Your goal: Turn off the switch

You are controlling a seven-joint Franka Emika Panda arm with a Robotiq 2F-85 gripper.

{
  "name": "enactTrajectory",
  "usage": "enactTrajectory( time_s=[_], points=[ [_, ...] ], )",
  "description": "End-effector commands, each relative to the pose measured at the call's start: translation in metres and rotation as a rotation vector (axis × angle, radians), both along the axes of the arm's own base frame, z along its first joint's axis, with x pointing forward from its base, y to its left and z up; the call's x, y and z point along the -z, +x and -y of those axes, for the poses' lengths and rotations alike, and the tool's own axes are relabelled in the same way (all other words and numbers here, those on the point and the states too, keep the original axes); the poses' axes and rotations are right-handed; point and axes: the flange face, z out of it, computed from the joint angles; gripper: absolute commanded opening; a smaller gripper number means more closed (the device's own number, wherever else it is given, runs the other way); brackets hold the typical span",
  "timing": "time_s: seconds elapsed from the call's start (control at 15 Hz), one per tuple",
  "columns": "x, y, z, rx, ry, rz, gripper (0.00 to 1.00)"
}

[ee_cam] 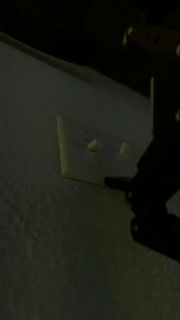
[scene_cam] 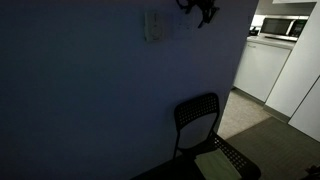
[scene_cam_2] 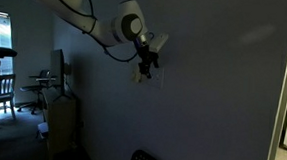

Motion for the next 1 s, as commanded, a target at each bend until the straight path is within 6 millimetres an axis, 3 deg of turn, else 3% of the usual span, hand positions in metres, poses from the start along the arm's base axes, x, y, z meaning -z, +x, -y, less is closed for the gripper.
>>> enactTrajectory(
  time_s=[0.0, 0.27, 0.67, 0.8, 0.93],
  points=[
    [0.020, 0.016, 0.008, 0.006, 0.015, -0.065, 1.00],
    [0.021, 0.008, -0.004, -0.002, 0.018, -0.082, 1.00],
    [0.071, 0.012, -0.005, 0.003, 0.028, -0.200, 1.00],
    [0.079, 0.016, 0.000, 0.017, 0.031, -0.205, 1.00],
    [0.074, 0.015, 0.001, 0.021, 0.038, -0.203, 1.00]
  ],
)
